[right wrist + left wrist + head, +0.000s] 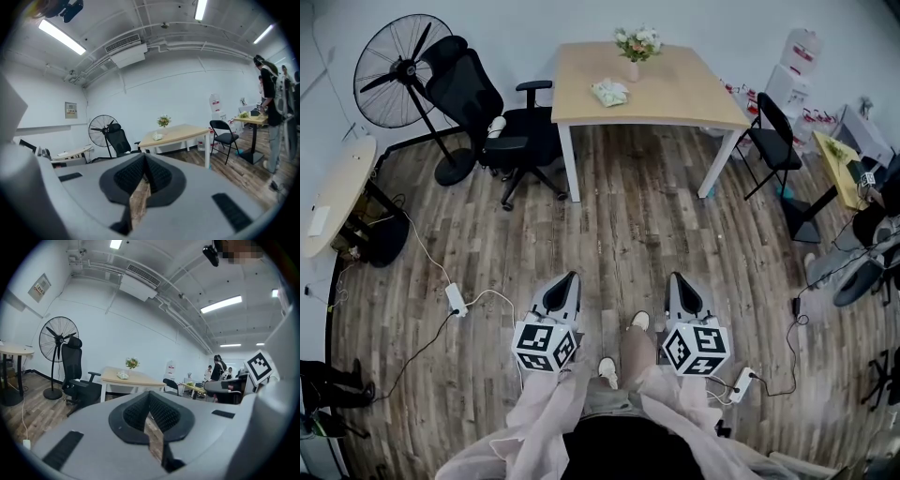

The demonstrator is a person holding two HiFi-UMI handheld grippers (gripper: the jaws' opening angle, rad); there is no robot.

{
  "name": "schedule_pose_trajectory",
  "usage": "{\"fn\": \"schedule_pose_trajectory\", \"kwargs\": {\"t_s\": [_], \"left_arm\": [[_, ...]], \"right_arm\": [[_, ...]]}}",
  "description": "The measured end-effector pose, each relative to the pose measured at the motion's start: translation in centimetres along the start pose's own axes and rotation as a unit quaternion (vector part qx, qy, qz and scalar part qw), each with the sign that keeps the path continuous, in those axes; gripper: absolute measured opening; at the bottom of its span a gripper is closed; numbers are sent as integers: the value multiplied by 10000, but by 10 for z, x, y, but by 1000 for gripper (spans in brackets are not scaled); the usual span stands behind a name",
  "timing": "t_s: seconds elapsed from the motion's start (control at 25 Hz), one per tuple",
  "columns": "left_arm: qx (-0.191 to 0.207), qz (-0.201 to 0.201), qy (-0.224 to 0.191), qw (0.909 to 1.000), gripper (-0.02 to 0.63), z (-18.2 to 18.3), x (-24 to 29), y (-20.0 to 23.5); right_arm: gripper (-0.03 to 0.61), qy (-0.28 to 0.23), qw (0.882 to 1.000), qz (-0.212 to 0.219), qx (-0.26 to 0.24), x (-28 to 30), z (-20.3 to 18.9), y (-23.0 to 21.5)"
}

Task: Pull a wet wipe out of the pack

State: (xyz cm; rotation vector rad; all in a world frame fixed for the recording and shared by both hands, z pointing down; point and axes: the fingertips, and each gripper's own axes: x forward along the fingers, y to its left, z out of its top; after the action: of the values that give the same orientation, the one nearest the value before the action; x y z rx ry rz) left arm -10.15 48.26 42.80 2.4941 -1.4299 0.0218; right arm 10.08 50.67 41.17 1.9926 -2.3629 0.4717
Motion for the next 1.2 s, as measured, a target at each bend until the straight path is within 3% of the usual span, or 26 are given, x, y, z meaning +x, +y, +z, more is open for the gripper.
{"fn": "schedule_pose_trajectory", "kwargs": {"t_s": [0.72,1.2], "left_arm": [[-135,218,16,9997,10,7,46,37],[-88,365,66,9993,11,21,112,71]], "right_arm": [[11,72,9996,227,132,74,10,-8],[11,119,9993,322,149,151,27,-25]]}}
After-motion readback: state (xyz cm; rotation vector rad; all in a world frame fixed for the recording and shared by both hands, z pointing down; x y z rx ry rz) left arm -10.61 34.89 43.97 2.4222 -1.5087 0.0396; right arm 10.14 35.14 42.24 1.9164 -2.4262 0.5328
